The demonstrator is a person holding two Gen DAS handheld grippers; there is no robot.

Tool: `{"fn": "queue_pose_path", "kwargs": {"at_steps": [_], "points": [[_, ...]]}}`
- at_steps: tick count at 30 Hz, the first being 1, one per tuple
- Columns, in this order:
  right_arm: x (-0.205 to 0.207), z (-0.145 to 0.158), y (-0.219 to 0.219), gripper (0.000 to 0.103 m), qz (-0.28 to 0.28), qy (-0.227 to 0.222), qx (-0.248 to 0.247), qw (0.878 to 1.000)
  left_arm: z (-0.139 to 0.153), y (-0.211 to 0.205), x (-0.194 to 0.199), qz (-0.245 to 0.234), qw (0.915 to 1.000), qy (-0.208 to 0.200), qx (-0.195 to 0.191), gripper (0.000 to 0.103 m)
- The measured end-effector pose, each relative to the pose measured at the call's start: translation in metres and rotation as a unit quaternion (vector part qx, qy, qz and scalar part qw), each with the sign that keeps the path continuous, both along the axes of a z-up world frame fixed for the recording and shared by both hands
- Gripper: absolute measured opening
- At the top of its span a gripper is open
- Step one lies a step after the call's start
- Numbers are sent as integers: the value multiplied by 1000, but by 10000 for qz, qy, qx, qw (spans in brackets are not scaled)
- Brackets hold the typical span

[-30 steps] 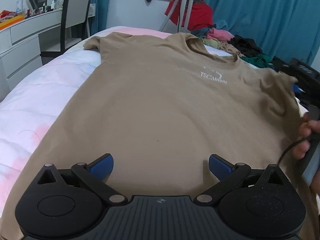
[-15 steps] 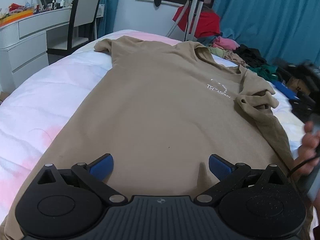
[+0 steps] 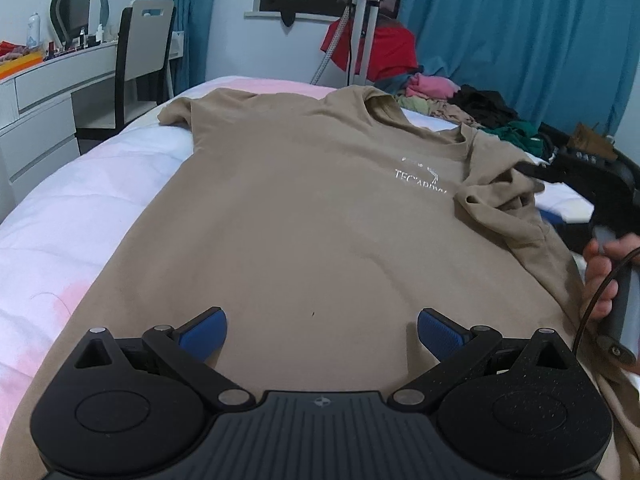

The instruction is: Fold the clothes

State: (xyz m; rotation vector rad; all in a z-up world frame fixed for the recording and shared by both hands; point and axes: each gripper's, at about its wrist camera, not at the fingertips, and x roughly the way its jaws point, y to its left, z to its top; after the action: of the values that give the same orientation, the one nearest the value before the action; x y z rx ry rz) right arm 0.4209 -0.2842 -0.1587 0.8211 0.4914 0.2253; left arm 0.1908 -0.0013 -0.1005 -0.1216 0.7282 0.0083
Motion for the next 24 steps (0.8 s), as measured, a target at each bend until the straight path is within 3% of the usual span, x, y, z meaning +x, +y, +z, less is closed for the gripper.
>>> {"fn": "queue_pose_path", "kwargs": {"at_steps": [3, 6, 9, 12, 16, 18, 20, 22, 24], "points": [[7, 19, -8, 5, -264, 72, -510, 9983, 1, 1, 0, 15, 9999, 65, -114, 103], [12, 52, -30, 3, -735, -104, -928, 9929, 4, -1, 0, -52, 9997, 52, -227, 103], [26, 85, -61, 3, -1291, -261, -1473, 9803, 6, -4, 0, -137, 9996, 25, -248, 103], [35, 112, -96, 3, -1995, -276, -1961, 9597, 4, -4, 3, -159, 9995, 14, -281, 103], [29, 115, -137, 6, -2846, 23, -2340, 9297, 0, -2, 8, -142, 9995, 28, -298, 103], [21, 104, -155, 8, -2993, 234, -2296, 9258, -1, -1, 11, -127, 9995, 43, -295, 103], [10, 92, -170, 9, -2943, 494, -2115, 9307, -2, 0, 12, -141, 9995, 44, -276, 103], [-3, 75, -175, 21, -2902, 619, -1957, 9347, -2, 0, 12, -177, 9995, 39, -250, 103], [-24, 58, -177, 63, -2830, 580, -1656, 9429, -2, -1, 11, -204, 9995, 37, -239, 103]]}}
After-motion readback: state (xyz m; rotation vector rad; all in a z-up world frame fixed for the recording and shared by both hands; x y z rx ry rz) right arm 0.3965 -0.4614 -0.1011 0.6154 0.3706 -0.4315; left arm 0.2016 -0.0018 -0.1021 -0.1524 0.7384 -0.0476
